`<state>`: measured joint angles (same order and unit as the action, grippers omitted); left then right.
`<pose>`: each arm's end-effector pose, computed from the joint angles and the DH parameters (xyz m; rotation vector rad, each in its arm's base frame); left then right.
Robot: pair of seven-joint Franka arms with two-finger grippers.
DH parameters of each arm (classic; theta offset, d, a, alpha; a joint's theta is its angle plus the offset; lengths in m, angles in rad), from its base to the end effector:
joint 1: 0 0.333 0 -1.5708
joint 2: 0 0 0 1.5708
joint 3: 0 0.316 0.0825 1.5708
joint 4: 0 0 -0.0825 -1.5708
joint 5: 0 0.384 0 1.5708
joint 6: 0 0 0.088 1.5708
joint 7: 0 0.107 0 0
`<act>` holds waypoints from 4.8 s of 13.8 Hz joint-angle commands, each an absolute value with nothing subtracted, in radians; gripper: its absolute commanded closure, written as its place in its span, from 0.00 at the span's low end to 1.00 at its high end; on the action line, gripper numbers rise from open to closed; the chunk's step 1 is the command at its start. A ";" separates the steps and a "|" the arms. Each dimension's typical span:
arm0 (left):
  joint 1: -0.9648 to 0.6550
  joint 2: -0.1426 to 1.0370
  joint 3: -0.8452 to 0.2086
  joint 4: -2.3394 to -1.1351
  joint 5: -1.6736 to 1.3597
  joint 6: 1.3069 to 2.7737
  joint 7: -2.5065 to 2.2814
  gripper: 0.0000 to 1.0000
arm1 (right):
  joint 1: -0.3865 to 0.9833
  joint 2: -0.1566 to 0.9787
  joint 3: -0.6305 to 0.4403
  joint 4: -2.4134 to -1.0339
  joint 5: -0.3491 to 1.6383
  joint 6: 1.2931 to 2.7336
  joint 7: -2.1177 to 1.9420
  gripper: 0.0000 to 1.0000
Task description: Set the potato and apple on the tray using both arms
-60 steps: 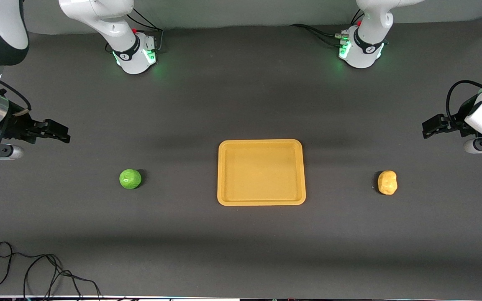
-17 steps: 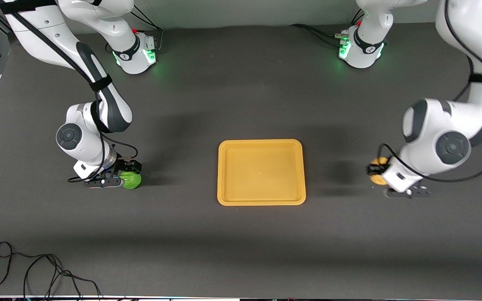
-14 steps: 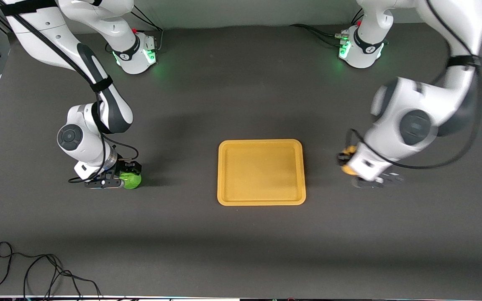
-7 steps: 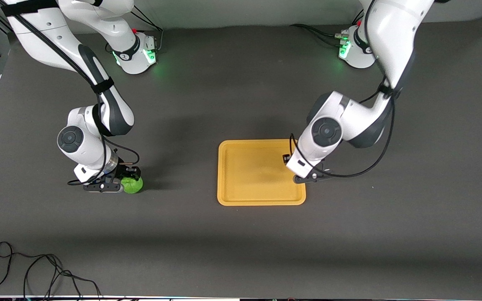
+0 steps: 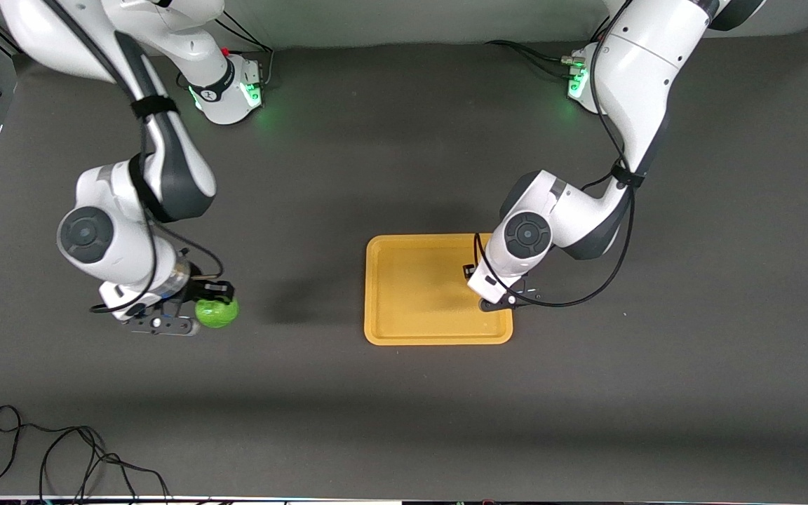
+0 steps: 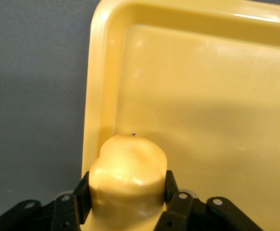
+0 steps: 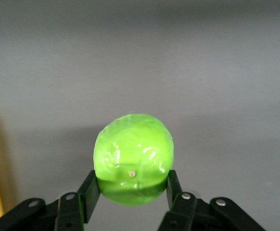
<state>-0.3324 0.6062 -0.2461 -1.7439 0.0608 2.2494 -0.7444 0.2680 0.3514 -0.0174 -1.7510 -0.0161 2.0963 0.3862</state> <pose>0.5587 -0.3467 0.2294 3.1004 0.2521 -0.1912 0.6262 0.1604 0.3703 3.1146 -0.1972 0.0007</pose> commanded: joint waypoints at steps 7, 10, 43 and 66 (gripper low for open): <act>-0.341 0.618 -0.230 -1.729 0.109 2.263 -0.769 0.00 | 0.535 0.626 -0.008 -1.476 0.078 2.147 0.836 0.59; -0.296 0.501 -0.225 -1.730 0.110 2.116 -0.712 0.00 | 0.630 0.718 -0.008 -1.421 0.094 2.190 0.938 0.59; 0.189 -0.094 -0.218 -1.819 0.028 1.727 -0.014 0.00 | 0.514 0.152 -0.481 -1.660 0.112 1.833 0.128 0.00; 0.201 -0.106 -0.221 -1.799 0.006 1.698 -0.011 0.00 | -0.052 -0.049 0.016 -1.703 0.037 1.664 0.075 0.00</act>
